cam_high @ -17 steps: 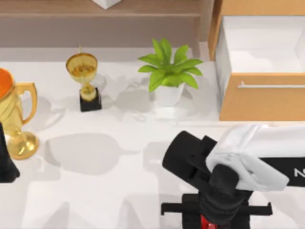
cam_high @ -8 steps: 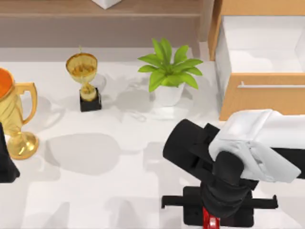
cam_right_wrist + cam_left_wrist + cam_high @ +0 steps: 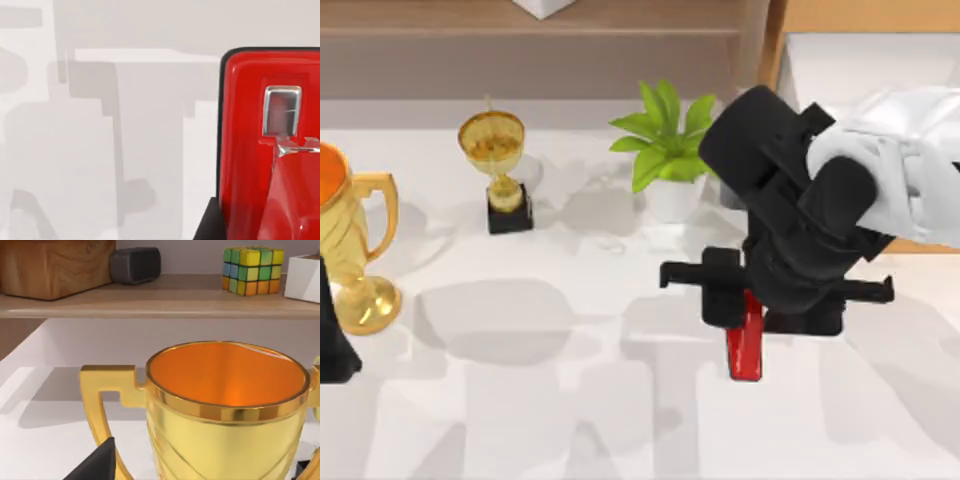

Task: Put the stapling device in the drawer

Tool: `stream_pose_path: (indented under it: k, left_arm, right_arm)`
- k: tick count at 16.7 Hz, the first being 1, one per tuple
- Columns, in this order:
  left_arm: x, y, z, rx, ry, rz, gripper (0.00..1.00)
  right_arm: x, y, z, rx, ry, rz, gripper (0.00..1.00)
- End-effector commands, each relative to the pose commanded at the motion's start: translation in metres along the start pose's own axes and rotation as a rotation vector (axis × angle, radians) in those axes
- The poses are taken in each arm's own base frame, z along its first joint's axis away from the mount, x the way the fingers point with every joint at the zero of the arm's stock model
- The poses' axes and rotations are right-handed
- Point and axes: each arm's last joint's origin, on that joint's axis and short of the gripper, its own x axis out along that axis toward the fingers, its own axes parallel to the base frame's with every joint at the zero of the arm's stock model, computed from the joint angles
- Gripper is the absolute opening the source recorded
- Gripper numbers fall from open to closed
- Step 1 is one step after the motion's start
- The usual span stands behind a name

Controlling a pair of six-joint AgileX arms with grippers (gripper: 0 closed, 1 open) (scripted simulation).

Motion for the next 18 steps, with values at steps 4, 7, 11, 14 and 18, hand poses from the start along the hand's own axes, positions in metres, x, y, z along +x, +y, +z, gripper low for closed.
stream_pose_path:
  k: [4, 7, 11, 14, 18]
  left_arm:
    - [0.000, 0.000, 0.000, 0.000, 0.000, 0.000, 1.00]
    - [0.000, 0.000, 0.000, 0.000, 0.000, 0.000, 1.00]
    - [0.000, 0.000, 0.000, 0.000, 0.000, 0.000, 1.00]
    - [0.000, 0.000, 0.000, 0.000, 0.000, 0.000, 1.00]
    - [0.000, 0.000, 0.000, 0.000, 0.000, 0.000, 1.00]
  right_arm:
    - [-0.060, -0.029, 0.091, -0.028, -0.241, 0.086, 0.00]
    - [-0.077, -0.069, 0.148, -0.039, -0.338, 0.043, 0.00]
    - [-0.040, -0.124, 0.198, -0.020, -0.253, -0.058, 0.00]
    - [0.008, -0.151, 0.211, -0.008, -0.094, -0.101, 0.00]
    - [0.050, -0.163, 0.211, -0.024, 0.076, -0.111, 0.00]
